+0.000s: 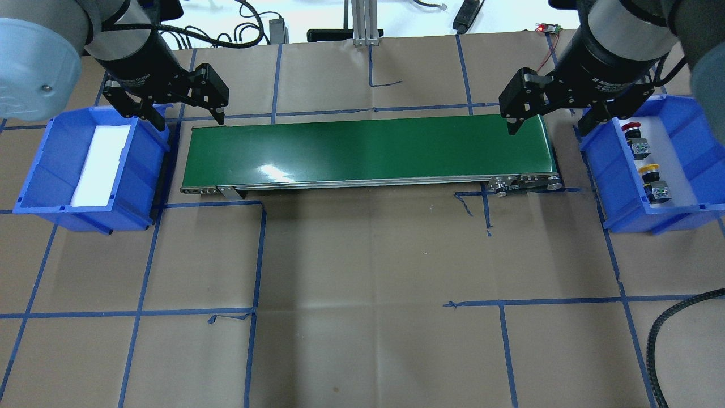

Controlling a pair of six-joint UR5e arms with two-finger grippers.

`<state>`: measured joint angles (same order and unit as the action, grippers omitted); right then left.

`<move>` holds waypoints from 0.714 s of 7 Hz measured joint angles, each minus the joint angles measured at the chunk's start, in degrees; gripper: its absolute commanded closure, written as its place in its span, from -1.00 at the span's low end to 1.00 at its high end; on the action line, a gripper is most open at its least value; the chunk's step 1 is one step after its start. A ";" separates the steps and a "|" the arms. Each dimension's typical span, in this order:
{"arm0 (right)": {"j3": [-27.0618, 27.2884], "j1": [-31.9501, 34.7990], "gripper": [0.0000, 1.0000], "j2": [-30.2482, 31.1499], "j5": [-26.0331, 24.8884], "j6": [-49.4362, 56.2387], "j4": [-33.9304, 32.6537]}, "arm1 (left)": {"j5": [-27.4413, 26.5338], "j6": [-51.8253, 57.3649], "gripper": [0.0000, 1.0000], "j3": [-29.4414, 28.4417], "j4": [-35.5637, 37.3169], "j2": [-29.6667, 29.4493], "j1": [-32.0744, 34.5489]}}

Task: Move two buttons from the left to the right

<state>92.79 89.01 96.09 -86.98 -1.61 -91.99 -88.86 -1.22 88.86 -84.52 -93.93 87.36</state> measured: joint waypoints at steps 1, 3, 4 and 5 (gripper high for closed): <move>-1.16 0.04 -1.00 -1.43 0.22 -0.05 0.15 | 0.00 -0.04 -1.00 0.00 -0.02 0.03 0.00; -2.79 0.16 -1.00 -2.97 0.20 -0.04 0.99 | -0.06 -0.03 -1.00 0.00 -0.03 0.04 0.00; -2.99 0.21 -1.00 -3.10 -0.08 0.05 1.21 | -0.08 -0.02 -1.00 0.00 -0.01 0.01 0.00; -3.08 0.25 -1.00 -3.10 -0.29 0.16 1.29 | -0.08 -0.01 -1.00 0.00 0.01 -0.02 0.00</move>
<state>89.71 89.26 92.99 -87.27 -1.45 -90.70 -88.94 -1.23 88.86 -84.51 -93.95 87.36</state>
